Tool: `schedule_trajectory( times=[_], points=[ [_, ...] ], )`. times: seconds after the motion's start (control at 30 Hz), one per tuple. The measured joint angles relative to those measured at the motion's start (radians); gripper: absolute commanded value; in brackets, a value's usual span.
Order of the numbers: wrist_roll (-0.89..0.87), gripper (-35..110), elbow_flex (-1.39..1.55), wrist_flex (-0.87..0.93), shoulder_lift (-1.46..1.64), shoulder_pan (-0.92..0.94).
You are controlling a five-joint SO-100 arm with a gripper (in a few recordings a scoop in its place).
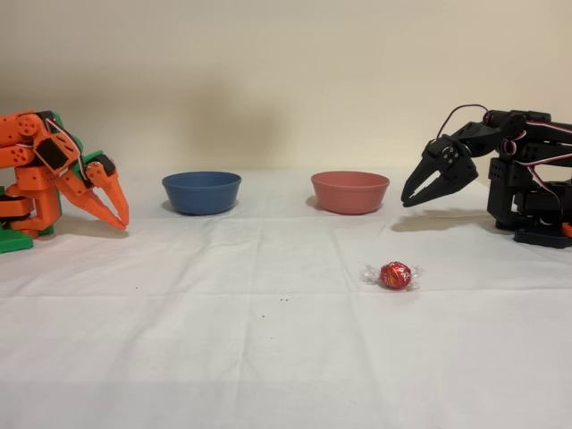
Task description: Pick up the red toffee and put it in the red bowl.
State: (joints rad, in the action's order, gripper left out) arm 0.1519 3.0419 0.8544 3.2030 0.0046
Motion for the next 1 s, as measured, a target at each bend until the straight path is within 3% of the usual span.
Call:
schedule_trajectory(
  times=[0.27,1.0],
  points=[
    [-0.077,1,0.000,0.017,0.000,0.015],
    [-0.080,1,0.000,0.017,0.000,0.015]
  ],
)
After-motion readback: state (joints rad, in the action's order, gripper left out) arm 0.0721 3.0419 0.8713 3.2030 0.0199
